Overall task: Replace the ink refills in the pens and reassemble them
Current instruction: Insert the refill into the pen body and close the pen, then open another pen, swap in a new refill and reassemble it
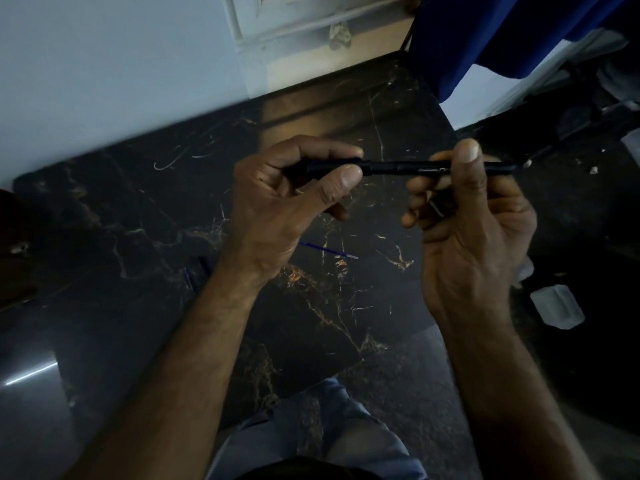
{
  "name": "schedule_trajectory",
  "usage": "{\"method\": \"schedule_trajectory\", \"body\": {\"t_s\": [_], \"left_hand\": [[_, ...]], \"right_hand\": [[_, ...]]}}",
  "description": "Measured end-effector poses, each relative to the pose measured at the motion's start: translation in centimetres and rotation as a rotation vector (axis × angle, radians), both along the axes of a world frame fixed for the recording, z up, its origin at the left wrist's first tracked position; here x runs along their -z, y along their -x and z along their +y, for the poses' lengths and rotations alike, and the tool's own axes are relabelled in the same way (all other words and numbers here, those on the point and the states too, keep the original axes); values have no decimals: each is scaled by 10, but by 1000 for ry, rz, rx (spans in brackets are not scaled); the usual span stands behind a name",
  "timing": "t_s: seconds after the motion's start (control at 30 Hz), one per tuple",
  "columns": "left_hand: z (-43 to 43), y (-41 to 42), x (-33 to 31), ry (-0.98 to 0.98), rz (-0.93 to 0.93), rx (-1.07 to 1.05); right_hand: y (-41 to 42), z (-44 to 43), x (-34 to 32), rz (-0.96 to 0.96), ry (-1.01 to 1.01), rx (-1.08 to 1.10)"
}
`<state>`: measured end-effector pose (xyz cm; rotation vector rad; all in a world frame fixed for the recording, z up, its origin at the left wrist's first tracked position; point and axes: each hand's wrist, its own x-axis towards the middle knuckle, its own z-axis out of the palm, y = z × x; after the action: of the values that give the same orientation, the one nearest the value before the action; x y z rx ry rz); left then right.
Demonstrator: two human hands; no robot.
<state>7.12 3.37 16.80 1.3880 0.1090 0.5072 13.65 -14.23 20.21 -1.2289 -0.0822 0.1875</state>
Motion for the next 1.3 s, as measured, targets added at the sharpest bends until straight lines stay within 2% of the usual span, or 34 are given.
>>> {"method": "schedule_trajectory", "body": {"t_s": [0.2, 0.4, 0.5, 0.6, 0.7, 0.8, 0.9, 0.97, 1.07, 1.23, 1.3], "left_hand": [[1, 2, 0, 31, 53, 22], [9, 0, 1, -2, 27, 43], [17, 0, 12, 11, 51, 34], [28, 3, 40, 15, 191, 65], [25, 15, 83, 73, 408, 85], [12, 39, 126, 203, 567, -64], [0, 63, 152, 393, 646, -321], [-7, 78, 162, 453, 691, -409], [-15, 98, 166, 448, 738, -421], [-22, 125, 158, 378, 721, -459], [-18, 135, 148, 344, 668, -483]], "right_hand": [[9, 10, 0, 91, -54, -56], [10, 22, 11, 134, -133, -91], [9, 20, 30, 205, -141, -221], [1, 3, 62, 162, 117, -425], [-11, -10, 101, -119, 539, -596], [-11, -9, 144, -276, 891, -540], [-9, -4, 187, -264, 1124, -421], [-9, 0, 208, -243, 1235, -401], [-6, 5, 228, -368, 1341, -378], [-5, 7, 233, -439, 1393, -358], [0, 7, 222, -440, 1348, -316]]}}
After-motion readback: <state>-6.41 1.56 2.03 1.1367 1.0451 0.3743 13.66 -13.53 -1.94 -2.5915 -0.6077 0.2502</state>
